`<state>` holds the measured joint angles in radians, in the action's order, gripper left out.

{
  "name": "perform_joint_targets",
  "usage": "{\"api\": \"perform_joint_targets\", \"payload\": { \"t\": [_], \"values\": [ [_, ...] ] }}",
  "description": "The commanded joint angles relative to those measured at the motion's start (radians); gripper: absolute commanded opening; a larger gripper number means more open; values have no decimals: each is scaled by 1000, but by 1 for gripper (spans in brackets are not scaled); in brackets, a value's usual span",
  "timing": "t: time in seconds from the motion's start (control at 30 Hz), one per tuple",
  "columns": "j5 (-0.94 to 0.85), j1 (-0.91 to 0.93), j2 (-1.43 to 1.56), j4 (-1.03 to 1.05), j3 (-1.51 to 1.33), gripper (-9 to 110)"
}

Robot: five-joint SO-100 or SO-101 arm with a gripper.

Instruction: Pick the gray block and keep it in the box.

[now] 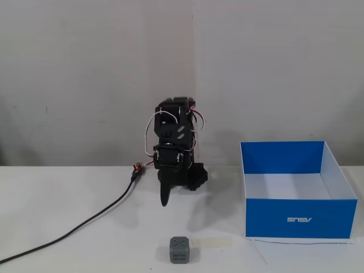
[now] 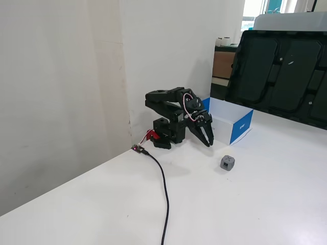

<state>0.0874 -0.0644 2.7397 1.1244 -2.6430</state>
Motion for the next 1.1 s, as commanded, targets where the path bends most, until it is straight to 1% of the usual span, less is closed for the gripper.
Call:
{"api": "perform_joint_targets", "payload": {
  "t": [0.0,0.23,0.3,0.37,0.47,0.57,1.07],
  "values": [
    [15,-25,-209,-25,199,0],
    [25,-46,-472,-12,385,1],
    [28,-51,-515,-17,410,6],
    [32,-54,-538,-35,417,16],
    [37,-58,-563,-60,417,18],
    [55,-66,-600,-72,422,22],
    [67,-94,-870,-106,523,27]
  ]
}}
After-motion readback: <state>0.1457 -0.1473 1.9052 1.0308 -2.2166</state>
